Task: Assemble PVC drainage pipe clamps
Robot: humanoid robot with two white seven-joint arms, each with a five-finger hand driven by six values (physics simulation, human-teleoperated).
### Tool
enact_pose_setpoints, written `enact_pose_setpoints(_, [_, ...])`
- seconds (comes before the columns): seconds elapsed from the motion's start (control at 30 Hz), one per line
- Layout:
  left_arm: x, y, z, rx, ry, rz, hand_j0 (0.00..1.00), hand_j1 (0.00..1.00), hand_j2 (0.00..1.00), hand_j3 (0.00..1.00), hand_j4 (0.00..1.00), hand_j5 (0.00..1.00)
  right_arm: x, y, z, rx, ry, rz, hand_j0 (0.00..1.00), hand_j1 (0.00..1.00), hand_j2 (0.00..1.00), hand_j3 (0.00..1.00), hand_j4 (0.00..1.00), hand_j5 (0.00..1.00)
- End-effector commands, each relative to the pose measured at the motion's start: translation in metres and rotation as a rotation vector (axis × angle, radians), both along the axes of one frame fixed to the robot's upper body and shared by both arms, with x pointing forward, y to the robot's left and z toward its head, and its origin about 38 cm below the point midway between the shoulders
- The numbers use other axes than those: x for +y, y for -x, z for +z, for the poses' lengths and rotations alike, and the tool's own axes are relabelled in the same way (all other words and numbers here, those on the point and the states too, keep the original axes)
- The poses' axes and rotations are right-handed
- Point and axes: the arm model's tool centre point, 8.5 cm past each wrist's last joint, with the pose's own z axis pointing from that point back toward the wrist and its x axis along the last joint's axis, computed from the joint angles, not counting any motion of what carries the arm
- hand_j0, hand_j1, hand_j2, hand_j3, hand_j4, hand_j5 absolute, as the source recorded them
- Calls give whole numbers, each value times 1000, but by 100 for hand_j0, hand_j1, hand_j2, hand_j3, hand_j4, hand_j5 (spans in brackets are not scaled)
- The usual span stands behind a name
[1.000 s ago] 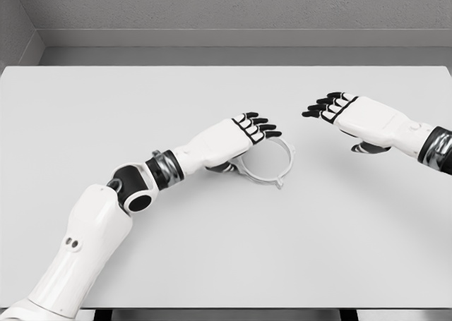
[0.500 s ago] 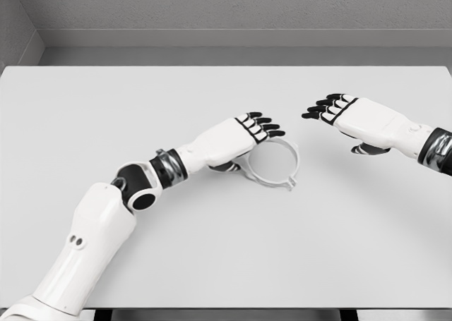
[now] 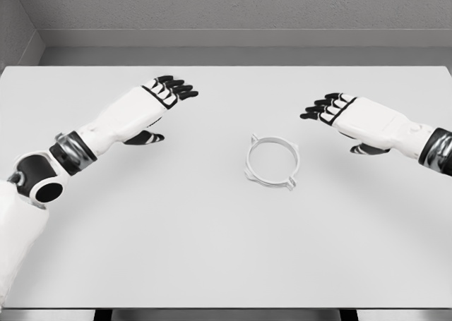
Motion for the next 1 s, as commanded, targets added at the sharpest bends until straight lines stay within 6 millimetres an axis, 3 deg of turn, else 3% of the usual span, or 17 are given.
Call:
enact_pose_setpoints(0.0, [-73,11,-13,-5,8,-96,100,100,100,100,100,100,0,0,3,-6,-3,2,100,100,100,100,100,100])
enact_pose_setpoints(0.1, [-115,20,-18,12,43,-166,100,100,100,100,100,100,0,2,3,-5,2,4,100,100,100,100,100,100])
enact_pose_setpoints(0.2, [-143,24,-29,48,36,-216,100,100,100,100,100,100,0,2,4,-6,2,3,100,100,100,100,100,100])
enact_pose_setpoints(0.43, [-133,17,-30,46,19,-194,100,100,100,100,100,100,-15,-3,14,-35,-11,-48,100,100,100,100,100,100])
enact_pose_setpoints(0.53, [-116,14,-34,49,-18,-174,100,100,100,100,100,100,-31,-9,21,-1,-101,-90,100,100,100,100,100,100])
enact_pose_setpoints(0.7, [-106,15,-36,48,-40,-169,100,100,100,100,100,100,-31,-9,22,-2,-100,-92,100,100,100,100,100,100])
enact_pose_setpoints(0.97, [-135,33,-49,71,-66,-254,100,100,100,100,100,100,-30,-8,22,-2,-102,-89,100,100,100,100,100,100])
